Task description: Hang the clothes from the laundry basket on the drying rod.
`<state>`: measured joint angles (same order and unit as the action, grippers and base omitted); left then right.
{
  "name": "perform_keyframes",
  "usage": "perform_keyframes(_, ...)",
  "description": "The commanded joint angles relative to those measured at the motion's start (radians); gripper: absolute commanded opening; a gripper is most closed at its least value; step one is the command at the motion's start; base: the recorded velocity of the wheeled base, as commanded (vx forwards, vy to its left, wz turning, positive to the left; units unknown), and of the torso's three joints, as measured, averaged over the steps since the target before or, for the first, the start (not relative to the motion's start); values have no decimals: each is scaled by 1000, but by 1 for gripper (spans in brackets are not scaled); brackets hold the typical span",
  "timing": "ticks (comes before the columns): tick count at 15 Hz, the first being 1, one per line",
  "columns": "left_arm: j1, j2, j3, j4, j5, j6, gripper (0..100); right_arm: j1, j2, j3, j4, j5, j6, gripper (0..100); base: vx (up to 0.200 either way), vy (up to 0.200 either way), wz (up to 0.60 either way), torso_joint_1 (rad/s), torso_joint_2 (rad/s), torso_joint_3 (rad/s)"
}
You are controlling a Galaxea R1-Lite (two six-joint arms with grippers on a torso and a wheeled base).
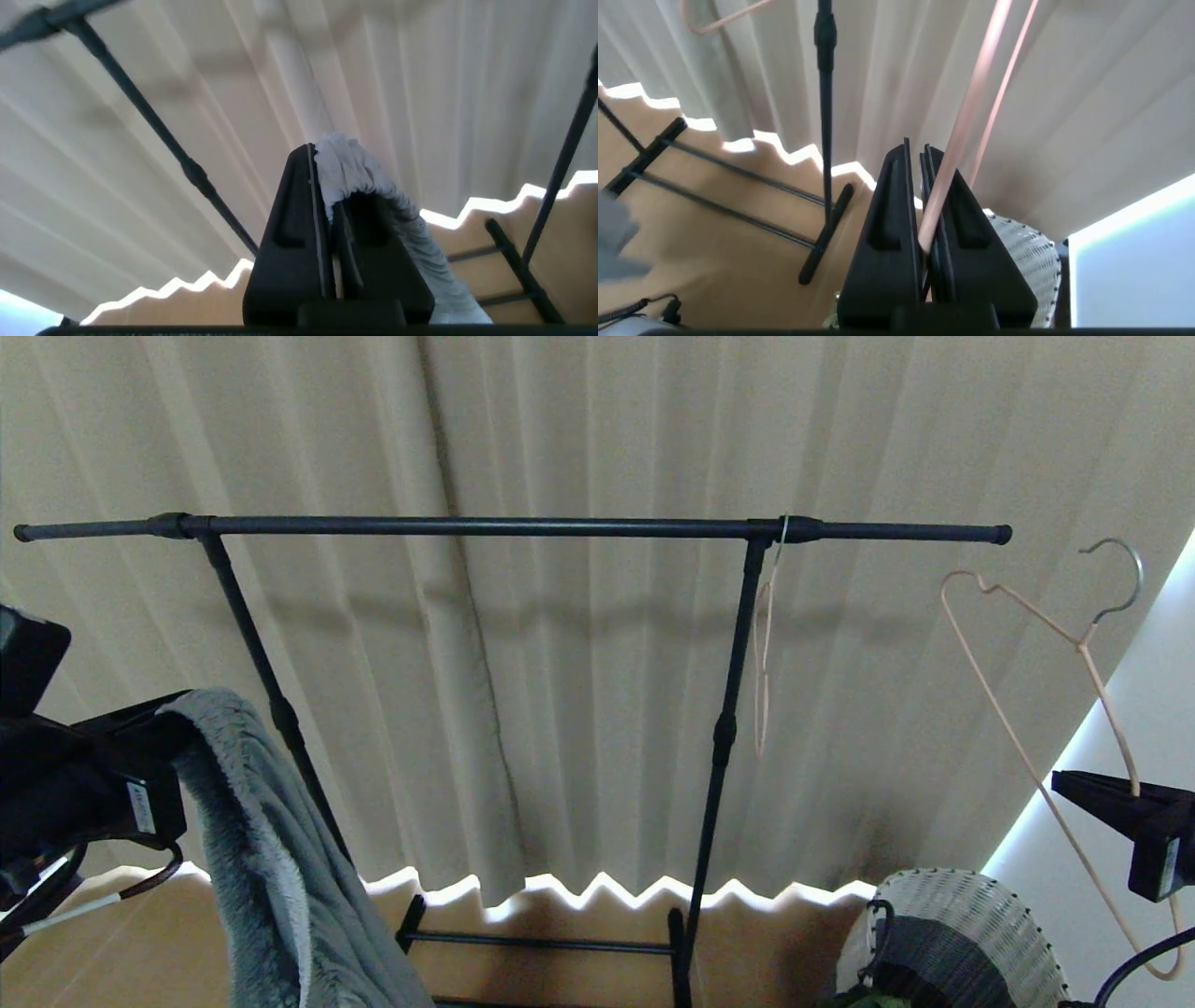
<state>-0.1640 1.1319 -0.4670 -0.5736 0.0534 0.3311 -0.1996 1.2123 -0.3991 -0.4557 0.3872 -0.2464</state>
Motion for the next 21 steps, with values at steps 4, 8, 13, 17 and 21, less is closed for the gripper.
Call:
perform_keyframes(4,0,3,-4,1,0,-1,0,0,1,3,0,4,-1,0,0,0,0,0,0,0)
perform_keyframes(8,0,2,-5,3,0,0,0,0,-10,6,2,4,1,0,0,100,0,0,1,1)
perform_keyframes(13,0,2,-7,1,0,19,0,0,-11,5,0,4,1,0,0,200,0,3,4,1)
perform_keyframes(17,0,2,-4,1,2,20,0,0,-17,5,0,4,1,0,0,200,0,0,1,2)
perform_keyframes(21,0,2,-4,1,0,22,0,0,-17,5,0,4,1,0,0,150,0,2,1,5)
